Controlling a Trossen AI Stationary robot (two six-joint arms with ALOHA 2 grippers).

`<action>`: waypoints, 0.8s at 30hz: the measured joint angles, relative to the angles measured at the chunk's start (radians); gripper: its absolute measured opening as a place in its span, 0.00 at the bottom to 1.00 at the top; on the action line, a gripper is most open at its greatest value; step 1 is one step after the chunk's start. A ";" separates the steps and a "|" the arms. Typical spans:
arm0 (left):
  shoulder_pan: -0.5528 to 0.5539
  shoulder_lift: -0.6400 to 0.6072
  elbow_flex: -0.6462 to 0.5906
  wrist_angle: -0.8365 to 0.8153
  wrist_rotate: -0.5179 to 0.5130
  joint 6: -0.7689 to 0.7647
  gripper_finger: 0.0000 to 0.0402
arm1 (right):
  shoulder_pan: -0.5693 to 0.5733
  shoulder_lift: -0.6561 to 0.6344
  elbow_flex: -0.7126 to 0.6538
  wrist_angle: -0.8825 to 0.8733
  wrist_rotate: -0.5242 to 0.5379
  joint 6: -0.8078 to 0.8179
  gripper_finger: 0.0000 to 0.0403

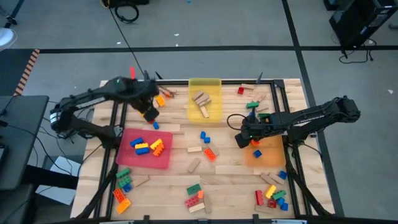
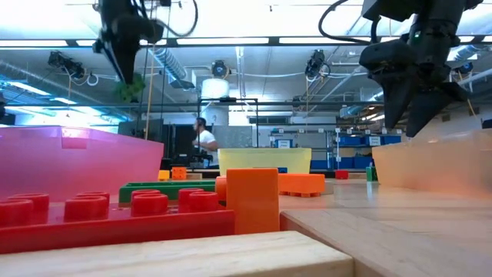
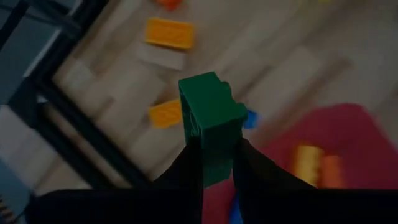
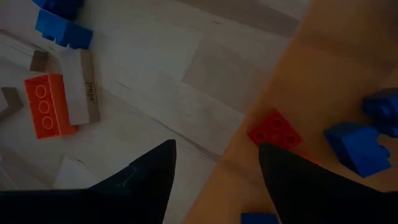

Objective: Sort blocks by size
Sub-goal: Put the 3 stud green game piece into the pink bin

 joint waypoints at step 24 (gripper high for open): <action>-0.515 0.096 -0.507 0.502 0.200 -0.412 0.18 | 0.024 0.000 0.000 0.119 -0.003 -0.085 0.60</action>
